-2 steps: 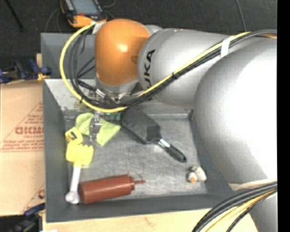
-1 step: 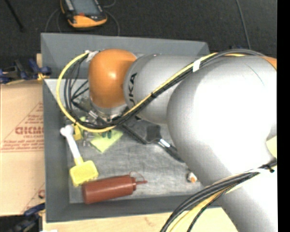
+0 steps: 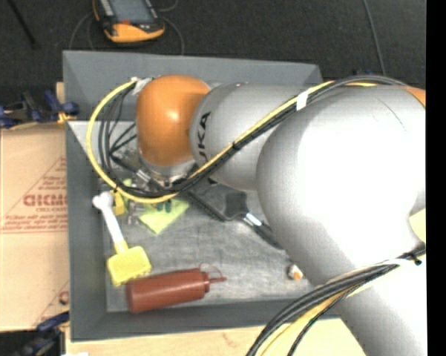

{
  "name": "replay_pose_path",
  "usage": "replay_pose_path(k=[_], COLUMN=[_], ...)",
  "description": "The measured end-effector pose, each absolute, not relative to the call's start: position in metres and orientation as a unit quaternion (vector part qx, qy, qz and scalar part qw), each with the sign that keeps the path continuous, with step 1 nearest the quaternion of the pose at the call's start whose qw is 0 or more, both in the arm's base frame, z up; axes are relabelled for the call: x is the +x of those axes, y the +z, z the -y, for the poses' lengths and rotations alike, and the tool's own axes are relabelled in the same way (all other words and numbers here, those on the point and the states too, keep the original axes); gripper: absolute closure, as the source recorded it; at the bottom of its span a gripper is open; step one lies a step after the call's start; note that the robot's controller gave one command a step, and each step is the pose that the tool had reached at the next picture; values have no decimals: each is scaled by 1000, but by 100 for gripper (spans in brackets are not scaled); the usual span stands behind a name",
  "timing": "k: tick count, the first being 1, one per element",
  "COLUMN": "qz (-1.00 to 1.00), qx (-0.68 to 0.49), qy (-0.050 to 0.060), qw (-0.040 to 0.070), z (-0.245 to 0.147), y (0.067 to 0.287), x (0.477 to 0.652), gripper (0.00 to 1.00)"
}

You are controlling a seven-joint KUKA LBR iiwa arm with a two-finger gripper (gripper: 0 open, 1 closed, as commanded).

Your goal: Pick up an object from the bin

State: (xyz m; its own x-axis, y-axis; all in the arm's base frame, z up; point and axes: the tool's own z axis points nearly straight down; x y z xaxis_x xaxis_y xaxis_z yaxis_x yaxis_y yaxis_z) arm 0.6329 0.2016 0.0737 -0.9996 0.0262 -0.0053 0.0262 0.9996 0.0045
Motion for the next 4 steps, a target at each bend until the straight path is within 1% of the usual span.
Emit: replay_pose_path(k=[1, 2, 3, 4], qz=[-1000, -1000, -1000, -1000], qx=[1, 0, -3, -7], qy=[-1, 2, 1, 1], qw=[-2, 5, 2, 4], z=[-200, -202, -206, -207], y=[111, 156, 178, 182], x=[631, 640, 636, 638], gripper=[100, 100, 100, 100])
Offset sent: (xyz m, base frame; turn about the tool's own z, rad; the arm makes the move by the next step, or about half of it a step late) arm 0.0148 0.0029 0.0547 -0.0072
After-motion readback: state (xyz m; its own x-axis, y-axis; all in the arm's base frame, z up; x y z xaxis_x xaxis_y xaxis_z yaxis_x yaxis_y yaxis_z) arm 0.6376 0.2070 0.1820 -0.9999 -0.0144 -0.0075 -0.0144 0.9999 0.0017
